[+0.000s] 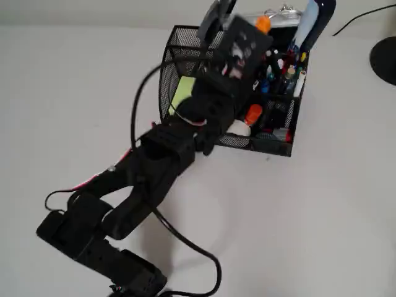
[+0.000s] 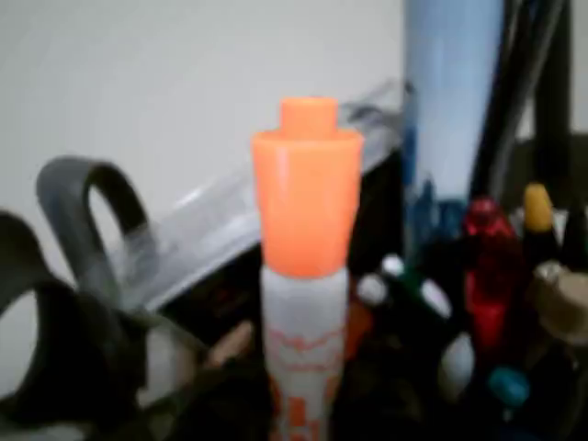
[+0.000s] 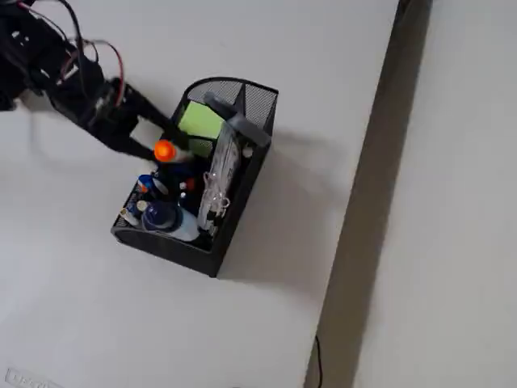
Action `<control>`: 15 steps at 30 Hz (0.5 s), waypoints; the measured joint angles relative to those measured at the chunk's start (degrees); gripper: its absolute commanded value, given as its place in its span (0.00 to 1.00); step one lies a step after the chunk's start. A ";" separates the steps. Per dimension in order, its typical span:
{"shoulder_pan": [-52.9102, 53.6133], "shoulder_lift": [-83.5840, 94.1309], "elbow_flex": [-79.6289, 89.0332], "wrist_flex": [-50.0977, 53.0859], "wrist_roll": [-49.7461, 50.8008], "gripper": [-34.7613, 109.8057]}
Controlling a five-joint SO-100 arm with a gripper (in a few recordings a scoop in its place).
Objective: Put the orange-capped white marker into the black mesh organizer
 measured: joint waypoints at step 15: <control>0.00 0.26 11.78 -13.89 -8.44 0.53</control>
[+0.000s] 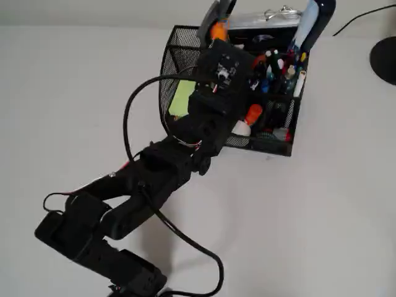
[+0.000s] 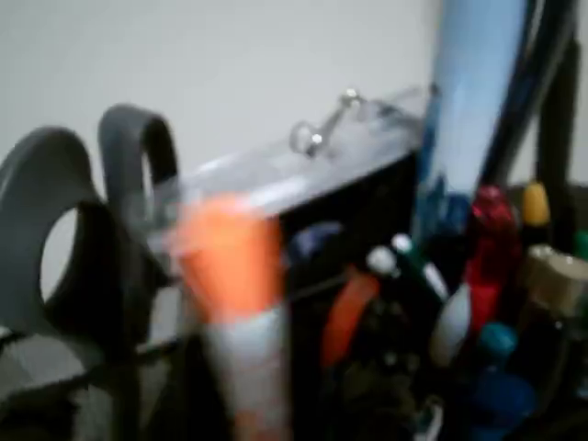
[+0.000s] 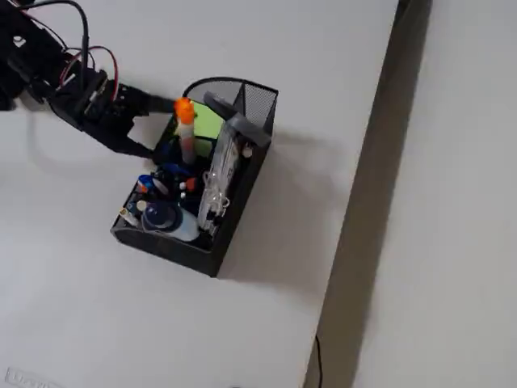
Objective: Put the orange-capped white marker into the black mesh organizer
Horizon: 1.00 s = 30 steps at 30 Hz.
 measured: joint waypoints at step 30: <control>3.78 61.70 0.09 96.68 57.30 0.24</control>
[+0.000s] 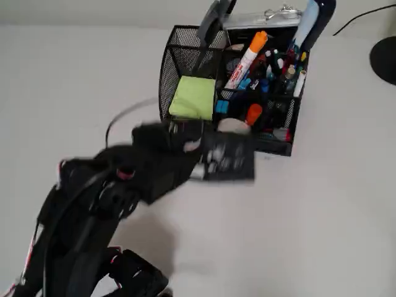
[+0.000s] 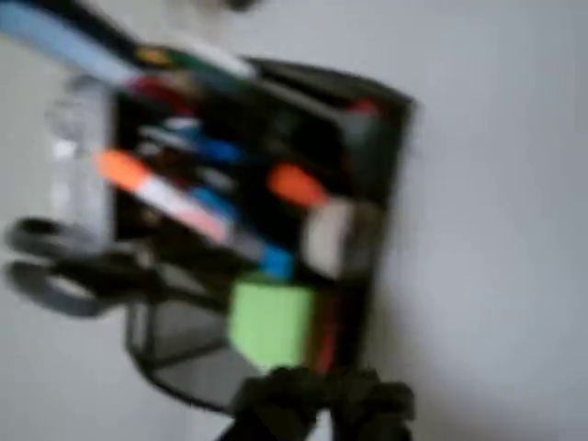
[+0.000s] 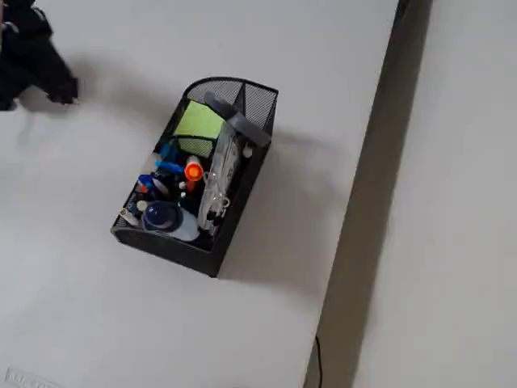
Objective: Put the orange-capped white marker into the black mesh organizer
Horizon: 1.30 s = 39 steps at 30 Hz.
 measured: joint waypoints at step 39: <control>-3.08 36.91 40.34 14.24 5.01 0.24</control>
